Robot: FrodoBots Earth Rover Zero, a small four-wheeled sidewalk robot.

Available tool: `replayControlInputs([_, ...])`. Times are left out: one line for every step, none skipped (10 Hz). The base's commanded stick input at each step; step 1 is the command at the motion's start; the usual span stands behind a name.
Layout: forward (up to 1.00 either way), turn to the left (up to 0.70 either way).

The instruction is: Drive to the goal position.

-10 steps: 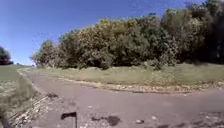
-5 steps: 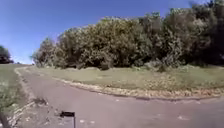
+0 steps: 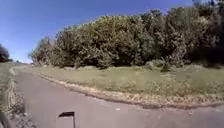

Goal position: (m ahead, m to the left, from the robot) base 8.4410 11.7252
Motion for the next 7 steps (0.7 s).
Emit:
replayControlInputs([0.85, 0.27])
replayControlInputs([0.85, 0.27])
replayControlInputs([0.85, 0.27])
replayControlInputs([0.85, 0.27])
replayControlInputs([0.85, 0.27])
replayControlInputs([0.36, 0.37])
replayControlInputs([0.00, 0.45])
